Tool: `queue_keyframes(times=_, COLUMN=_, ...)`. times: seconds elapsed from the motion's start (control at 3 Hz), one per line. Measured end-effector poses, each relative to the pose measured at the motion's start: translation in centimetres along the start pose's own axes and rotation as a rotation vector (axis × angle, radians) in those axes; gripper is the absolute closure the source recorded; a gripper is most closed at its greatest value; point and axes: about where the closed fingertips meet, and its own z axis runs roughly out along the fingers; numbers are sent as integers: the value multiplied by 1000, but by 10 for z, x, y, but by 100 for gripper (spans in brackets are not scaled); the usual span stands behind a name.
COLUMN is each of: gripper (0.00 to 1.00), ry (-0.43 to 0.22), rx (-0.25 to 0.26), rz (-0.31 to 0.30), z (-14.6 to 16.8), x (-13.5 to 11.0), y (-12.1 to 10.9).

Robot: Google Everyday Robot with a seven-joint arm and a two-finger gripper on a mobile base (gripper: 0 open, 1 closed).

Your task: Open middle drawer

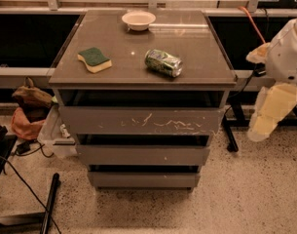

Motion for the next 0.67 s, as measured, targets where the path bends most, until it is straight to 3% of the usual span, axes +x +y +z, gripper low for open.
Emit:
queue_keyframes(times=0.33, gripper=0, ry=-103, rx=-59, rz=-5, z=63, x=1, y=-5)
queue_keyframes(times=0.67, gripper=0, ry=-159, rx=-109, rz=-7, z=138, x=0, y=-12)
